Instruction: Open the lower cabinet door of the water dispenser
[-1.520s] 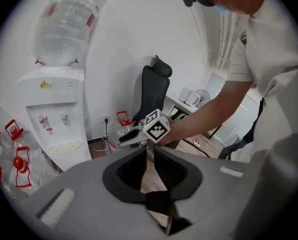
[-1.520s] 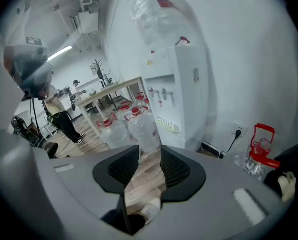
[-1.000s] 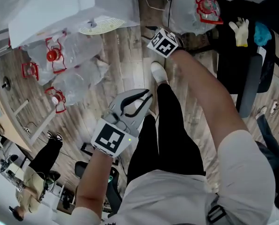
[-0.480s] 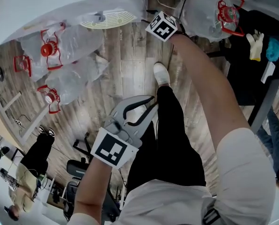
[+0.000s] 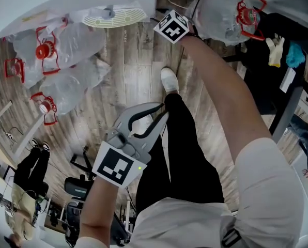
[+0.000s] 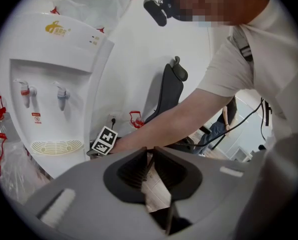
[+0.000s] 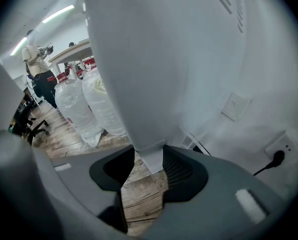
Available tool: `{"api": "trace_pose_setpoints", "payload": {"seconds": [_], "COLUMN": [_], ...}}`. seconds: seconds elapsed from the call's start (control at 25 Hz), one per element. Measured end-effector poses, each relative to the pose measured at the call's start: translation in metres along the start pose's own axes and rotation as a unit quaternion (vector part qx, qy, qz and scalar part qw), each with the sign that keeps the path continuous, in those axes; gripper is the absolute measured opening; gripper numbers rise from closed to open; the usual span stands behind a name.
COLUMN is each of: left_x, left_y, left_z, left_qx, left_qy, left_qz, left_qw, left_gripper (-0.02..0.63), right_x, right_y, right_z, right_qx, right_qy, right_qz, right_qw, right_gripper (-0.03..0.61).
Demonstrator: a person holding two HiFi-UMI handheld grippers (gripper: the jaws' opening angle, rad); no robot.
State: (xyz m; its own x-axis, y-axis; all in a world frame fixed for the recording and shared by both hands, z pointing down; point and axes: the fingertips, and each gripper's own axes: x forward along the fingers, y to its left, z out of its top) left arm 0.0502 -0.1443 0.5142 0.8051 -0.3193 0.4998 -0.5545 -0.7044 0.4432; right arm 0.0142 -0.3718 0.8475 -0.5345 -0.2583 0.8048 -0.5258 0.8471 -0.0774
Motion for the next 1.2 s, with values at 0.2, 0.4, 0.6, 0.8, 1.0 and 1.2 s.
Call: {"api": "trace_pose_setpoints", "payload": {"seconds": [0.2,0.4,0.6,0.8,1.0,1.2], "left_x": [-0.015,-0.031,-0.044,-0.065,-0.087,-0.111], "left_y": [0.001,0.002,-0.002,-0.004,-0.005,-0.007], "left_z": [-0.009,-0.018,-0.023,-0.029,-0.038,-0.051], "left_qx": [-0.005,-0.011,-0.008,-0.014,-0.02,-0.024], "left_qy": [-0.008,-0.015,-0.025,-0.036,-0.048,-0.057], "left_qz": [0.008,0.017,0.022,0.034,0.045,0.06], "left_qw": [0.9999,0.9997,0.9994,0.9987,0.9976,0.9963], "left_gripper": [0.066,0.066,0.066,0.066,0.066,0.066], "right_x": [-0.002,-0.008,-0.011,-0.01,-0.011,-0.012], "right_y": [0.002,0.018,0.033,0.052,0.074,0.104], "right_z": [-0.003,-0.007,-0.015,-0.019,-0.025,-0.031], "right_qx": [0.013,0.01,0.023,0.017,0.021,0.025], "right_qy": [0.003,0.011,0.015,0.024,0.039,0.049], "right_qz": [-0.012,-0.013,-0.018,-0.015,-0.016,-0.013], "right_qw": [1.0,1.0,0.999,0.999,0.999,0.998], "right_gripper": [0.169,0.17,0.17,0.17,0.17,0.169]}}
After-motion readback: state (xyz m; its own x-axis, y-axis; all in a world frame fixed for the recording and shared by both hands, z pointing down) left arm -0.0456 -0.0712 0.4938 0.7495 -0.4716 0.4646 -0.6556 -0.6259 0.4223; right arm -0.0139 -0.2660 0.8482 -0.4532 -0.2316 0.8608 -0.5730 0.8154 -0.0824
